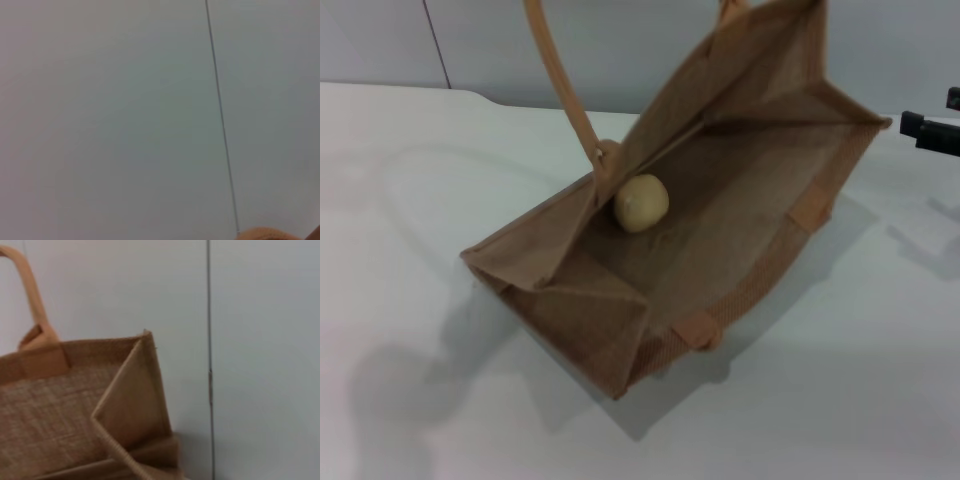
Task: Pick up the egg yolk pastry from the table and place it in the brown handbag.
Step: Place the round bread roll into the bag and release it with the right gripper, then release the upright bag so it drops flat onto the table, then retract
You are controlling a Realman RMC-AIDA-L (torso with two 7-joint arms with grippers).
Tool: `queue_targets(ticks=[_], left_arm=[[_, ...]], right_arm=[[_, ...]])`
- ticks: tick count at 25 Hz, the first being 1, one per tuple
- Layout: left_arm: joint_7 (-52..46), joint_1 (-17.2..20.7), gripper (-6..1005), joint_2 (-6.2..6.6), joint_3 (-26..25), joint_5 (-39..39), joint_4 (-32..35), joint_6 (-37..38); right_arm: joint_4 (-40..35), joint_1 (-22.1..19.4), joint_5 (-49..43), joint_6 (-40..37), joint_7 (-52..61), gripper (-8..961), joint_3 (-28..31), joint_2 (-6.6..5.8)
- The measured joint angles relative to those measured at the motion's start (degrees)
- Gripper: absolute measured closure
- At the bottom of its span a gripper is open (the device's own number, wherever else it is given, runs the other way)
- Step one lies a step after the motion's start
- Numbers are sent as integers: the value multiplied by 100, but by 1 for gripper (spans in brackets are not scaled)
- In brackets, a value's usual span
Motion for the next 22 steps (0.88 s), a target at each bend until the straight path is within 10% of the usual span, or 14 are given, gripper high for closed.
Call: queue_targets(ticks=[22], left_arm=[[1855, -72, 244, 3, -36, -2147, -2054, 59]], right_arm=[[518, 238, 280, 664, -435, 89, 120, 25]])
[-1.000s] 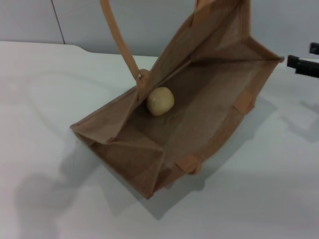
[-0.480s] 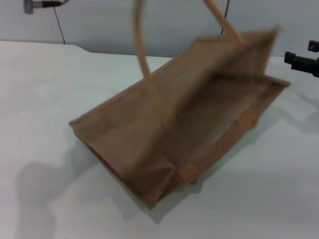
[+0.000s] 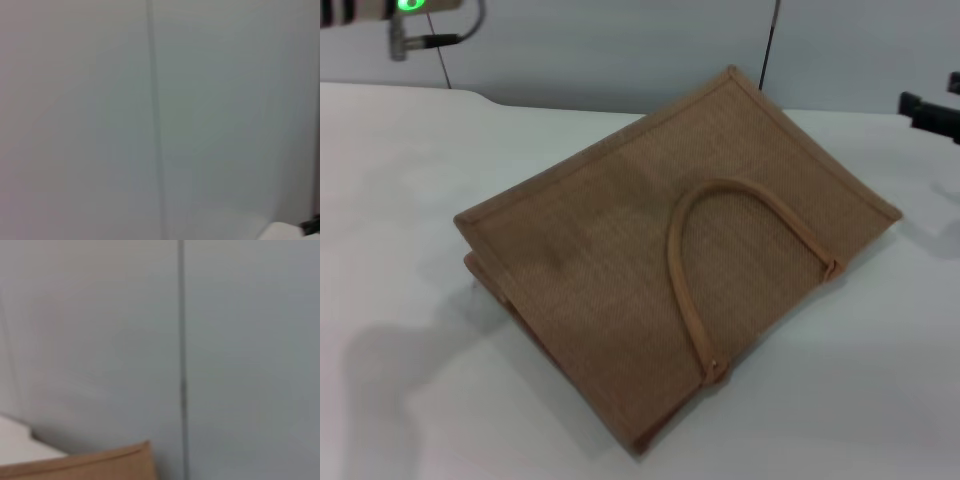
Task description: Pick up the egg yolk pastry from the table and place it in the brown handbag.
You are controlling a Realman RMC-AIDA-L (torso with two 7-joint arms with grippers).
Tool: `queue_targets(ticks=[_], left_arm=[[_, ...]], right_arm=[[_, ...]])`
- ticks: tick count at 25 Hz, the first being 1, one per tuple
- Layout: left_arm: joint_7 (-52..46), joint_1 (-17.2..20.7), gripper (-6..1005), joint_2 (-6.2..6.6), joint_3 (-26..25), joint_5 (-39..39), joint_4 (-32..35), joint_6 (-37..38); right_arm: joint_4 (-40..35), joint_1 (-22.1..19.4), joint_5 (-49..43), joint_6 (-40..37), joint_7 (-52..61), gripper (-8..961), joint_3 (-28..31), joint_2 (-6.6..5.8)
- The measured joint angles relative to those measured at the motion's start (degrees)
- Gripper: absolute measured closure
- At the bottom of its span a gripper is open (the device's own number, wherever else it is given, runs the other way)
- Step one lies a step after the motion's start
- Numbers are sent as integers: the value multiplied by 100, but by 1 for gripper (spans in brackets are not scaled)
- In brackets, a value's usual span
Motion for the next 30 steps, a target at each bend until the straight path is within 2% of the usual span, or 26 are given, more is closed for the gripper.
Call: queue_targets(ticks=[3, 6, 10, 13, 14, 15, 18, 22, 25, 30], left_arm=[[453, 277, 174, -12, -43, -258, -52, 375], [1410, 630, 139, -43, -24, -1014, -312, 796], [3239, 1020, 121, -59, 95, -2778, -989, 902], [4932, 1246, 121, -73, 383, -4162, -1655, 939], [5897, 1286, 121, -80, 586, -4996, -2143, 959], [5897, 1286, 121, -80, 586, -4996, -2143, 959], [7122, 1281, 121, -83, 912, -6225, -2872, 930], [7979, 1172, 121, -83, 1216, -7370, -3613, 916], [8331, 991, 122, -82, 1281, -7716, -4124, 868], [8560, 832, 122, -82, 1285, -7950, -4704, 712]], right_arm=[[208, -129, 605, 102, -555, 89, 98, 8], [569, -256, 1441, 122, -1429, 89, 174, 8], [1222, -344, 2584, 129, -2801, 90, 217, 10], [1752, -364, 3464, 113, -3714, 90, 216, 16], [1933, -375, 3806, 83, -4044, 90, 216, 17], [2144, -388, 4205, 40, -4356, 90, 216, 18], [2750, -405, 5258, -234, -5235, 90, 215, 26], [3323, -324, 6045, -445, -6444, 90, 213, 30], [3631, -203, 6336, -290, -7053, 90, 212, 37], [3754, -30, 6365, 112, -7165, 90, 203, 37]])
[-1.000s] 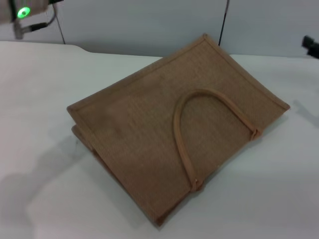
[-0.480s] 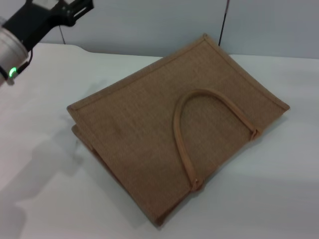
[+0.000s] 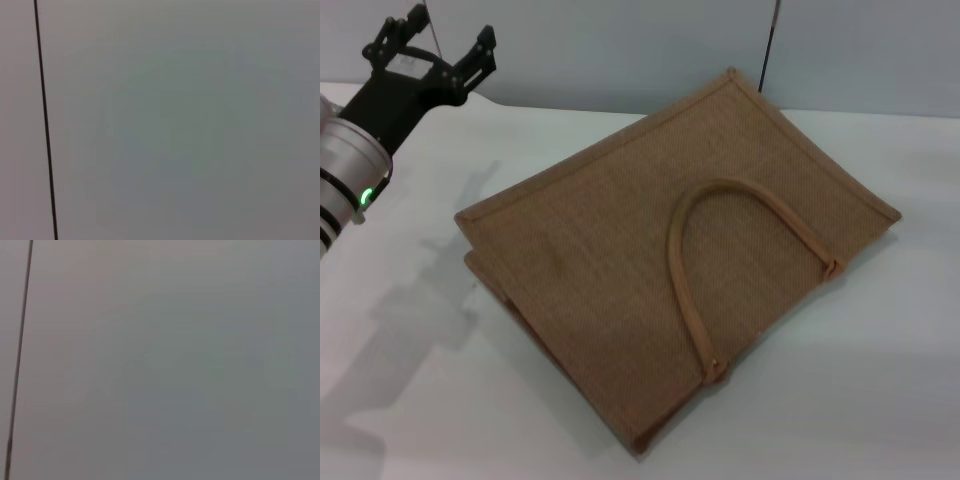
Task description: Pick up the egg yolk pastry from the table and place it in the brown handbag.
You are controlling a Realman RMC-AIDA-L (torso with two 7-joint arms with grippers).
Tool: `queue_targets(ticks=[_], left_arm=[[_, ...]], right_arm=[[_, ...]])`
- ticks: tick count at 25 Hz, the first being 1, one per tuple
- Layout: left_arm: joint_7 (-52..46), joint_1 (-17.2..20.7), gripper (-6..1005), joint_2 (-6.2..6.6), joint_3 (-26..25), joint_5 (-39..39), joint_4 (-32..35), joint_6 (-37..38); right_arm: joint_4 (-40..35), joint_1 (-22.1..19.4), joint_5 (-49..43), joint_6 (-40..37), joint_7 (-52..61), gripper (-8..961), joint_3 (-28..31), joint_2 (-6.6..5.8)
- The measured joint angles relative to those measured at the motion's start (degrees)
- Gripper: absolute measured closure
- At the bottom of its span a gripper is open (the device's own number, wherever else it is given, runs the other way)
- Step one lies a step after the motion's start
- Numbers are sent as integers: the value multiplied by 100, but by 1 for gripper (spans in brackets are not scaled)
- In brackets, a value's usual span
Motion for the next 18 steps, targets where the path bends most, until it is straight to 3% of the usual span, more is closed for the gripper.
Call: queue_targets(ticks=[12, 18], left_arm=[[349, -304, 121, 14, -68, -129, -738, -51], [826, -498, 121, 16, -75, -521, -1221, -103]], right_arm=[[-21, 155, -12, 542, -17, 90, -7, -9], [-80, 299, 15, 1189, -50, 90, 7, -18]])
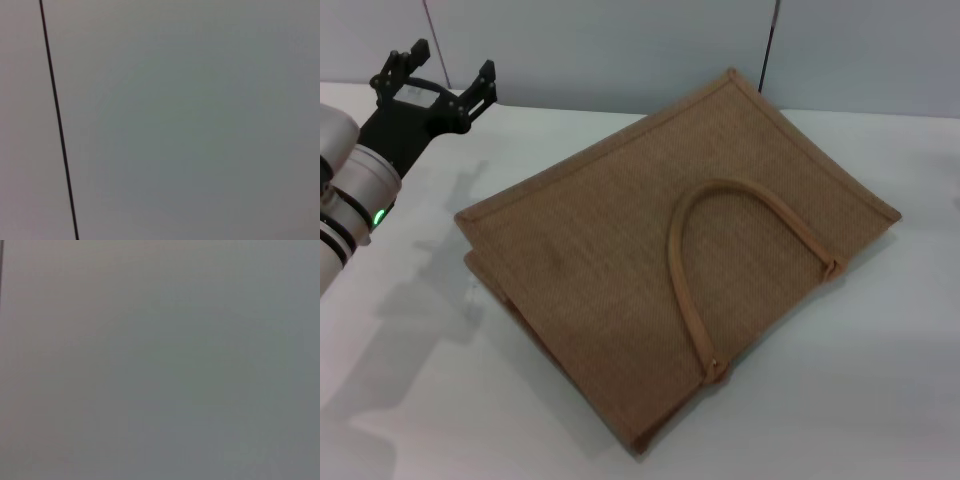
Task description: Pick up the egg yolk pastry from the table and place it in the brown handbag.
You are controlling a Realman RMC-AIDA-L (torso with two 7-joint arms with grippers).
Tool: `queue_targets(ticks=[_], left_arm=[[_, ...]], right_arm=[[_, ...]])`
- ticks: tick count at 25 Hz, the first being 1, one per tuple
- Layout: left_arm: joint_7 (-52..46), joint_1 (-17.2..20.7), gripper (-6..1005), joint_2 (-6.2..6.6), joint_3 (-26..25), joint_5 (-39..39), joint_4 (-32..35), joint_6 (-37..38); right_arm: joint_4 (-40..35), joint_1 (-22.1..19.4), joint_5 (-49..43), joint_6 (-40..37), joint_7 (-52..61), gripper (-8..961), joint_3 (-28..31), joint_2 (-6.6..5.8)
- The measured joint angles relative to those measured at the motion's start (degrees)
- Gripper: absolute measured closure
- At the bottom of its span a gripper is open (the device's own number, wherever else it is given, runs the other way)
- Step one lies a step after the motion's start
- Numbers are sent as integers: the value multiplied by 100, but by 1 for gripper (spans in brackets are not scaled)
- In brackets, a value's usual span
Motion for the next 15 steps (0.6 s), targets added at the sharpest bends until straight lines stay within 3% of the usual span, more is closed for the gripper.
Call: queue_targets(ticks=[15], left_arm=[[25, -60, 122, 23, -3, -254, -178, 137]], right_arm=[[-41, 109, 17, 288, -26, 90, 3, -5]])
